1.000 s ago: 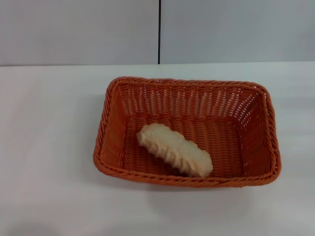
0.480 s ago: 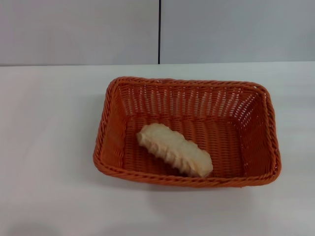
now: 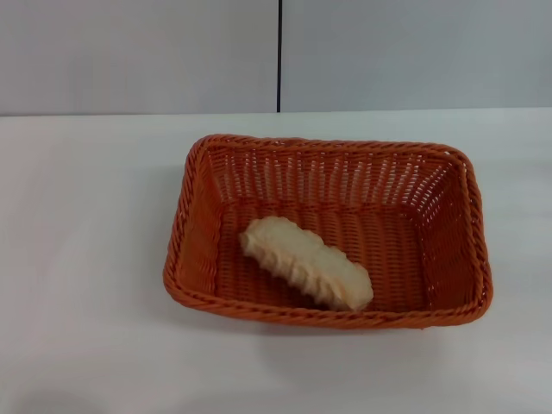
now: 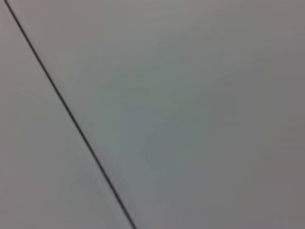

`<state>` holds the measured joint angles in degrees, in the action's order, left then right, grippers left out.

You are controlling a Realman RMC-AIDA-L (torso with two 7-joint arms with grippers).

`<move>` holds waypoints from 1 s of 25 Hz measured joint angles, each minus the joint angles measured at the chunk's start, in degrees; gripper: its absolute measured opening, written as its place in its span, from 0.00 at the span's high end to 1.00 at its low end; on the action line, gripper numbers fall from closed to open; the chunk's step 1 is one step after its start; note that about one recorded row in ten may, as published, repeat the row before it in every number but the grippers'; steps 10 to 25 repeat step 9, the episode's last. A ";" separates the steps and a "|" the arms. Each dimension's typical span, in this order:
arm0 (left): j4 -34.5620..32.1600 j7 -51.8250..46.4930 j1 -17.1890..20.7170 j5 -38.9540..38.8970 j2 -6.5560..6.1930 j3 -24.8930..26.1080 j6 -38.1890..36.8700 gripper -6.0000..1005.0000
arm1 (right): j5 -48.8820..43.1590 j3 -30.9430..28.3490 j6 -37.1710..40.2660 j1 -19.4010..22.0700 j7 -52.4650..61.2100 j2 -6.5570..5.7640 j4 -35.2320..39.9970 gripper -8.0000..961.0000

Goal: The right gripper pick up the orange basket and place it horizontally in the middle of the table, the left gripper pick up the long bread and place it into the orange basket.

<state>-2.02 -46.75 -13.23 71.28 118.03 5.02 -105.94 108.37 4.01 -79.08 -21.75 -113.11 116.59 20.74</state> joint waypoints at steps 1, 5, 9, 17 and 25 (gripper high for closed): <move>0.00 0.08 -0.18 0.00 0.00 0.20 0.10 0.96 | 0.00 -0.48 0.35 -0.18 0.03 0.00 0.00 0.39; 0.00 1.46 -0.93 0.00 0.00 0.61 0.28 0.94 | 0.00 -3.36 2.59 -0.87 0.04 0.58 0.00 0.39; 0.45 2.96 -1.41 0.00 0.10 1.91 0.32 0.94 | -0.01 -4.11 4.75 -1.25 0.05 0.91 -0.03 0.39; 0.45 2.96 -1.41 0.00 0.10 1.91 0.32 0.94 | -0.01 -4.11 4.75 -1.25 0.05 0.91 -0.03 0.39; 0.45 2.96 -1.41 0.00 0.10 1.91 0.32 0.94 | -0.01 -4.11 4.75 -1.25 0.05 0.91 -0.03 0.39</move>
